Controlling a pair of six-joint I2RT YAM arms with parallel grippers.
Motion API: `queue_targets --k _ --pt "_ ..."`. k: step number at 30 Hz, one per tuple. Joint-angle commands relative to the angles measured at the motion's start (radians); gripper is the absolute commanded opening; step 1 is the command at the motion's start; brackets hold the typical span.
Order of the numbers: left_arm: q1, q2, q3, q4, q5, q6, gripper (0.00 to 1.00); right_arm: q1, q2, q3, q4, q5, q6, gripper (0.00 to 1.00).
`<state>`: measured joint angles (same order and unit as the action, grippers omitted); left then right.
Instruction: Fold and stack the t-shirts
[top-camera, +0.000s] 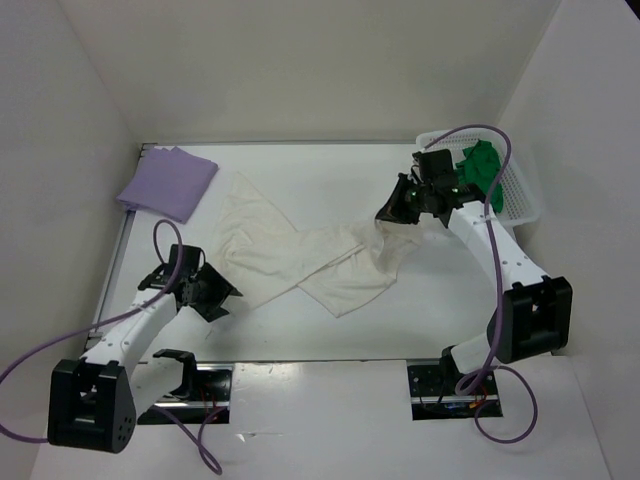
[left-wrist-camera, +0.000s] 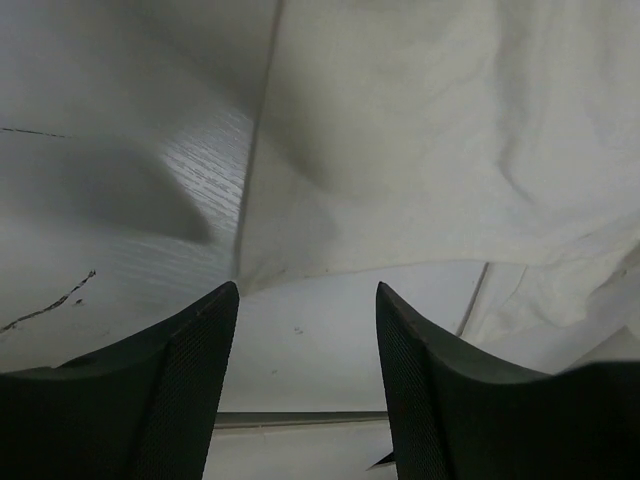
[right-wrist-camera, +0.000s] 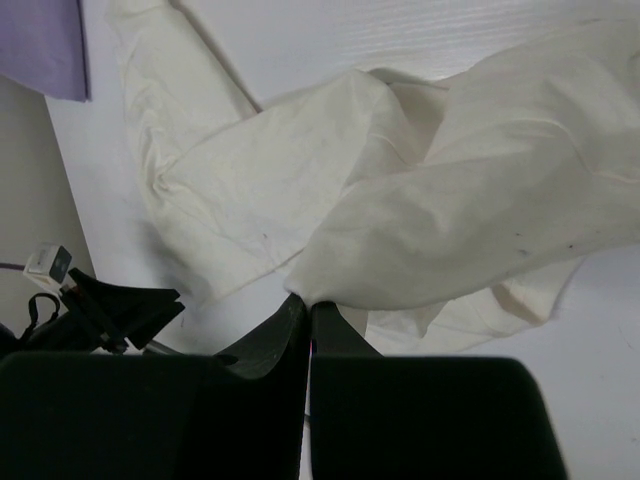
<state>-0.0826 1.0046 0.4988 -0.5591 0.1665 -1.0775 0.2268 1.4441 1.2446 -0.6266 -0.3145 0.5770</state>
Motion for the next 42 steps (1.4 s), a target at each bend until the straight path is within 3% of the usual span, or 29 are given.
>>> queue_targets --k 1,16,26,27,30,31,35,40,42 --pt "-0.002 0.037 -0.031 0.054 -0.016 -0.068 0.65 0.011 0.012 0.055 0.021 0.022 0.004 0.00" --pt "-0.029 0.108 -0.040 0.037 -0.048 -0.144 0.44 0.011 0.062 0.075 0.030 -0.009 -0.032 0.00" --pt "-0.080 0.184 0.020 0.013 -0.076 -0.164 0.44 0.011 0.081 0.096 0.039 -0.018 -0.051 0.00" --pt "-0.080 0.184 0.020 0.013 -0.076 -0.164 0.37 0.011 0.081 0.096 0.039 -0.018 -0.051 0.00" --pt "-0.080 0.193 0.011 0.022 -0.076 -0.183 0.26 0.011 0.081 0.105 0.039 -0.018 -0.051 0.00" --pt "-0.080 0.184 0.011 0.022 -0.076 -0.183 0.18 0.011 0.081 0.114 0.028 -0.018 -0.051 0.00" --pt "-0.080 0.158 0.030 0.022 -0.119 -0.174 0.02 0.011 0.081 0.115 0.028 -0.018 -0.060 0.00" --pt "-0.065 0.149 0.248 0.011 -0.185 -0.064 0.00 0.011 0.072 0.165 0.005 -0.018 -0.060 0.00" --pt "-0.034 0.170 0.427 0.036 -0.185 -0.007 0.00 0.011 0.071 0.222 -0.018 0.015 -0.060 0.00"
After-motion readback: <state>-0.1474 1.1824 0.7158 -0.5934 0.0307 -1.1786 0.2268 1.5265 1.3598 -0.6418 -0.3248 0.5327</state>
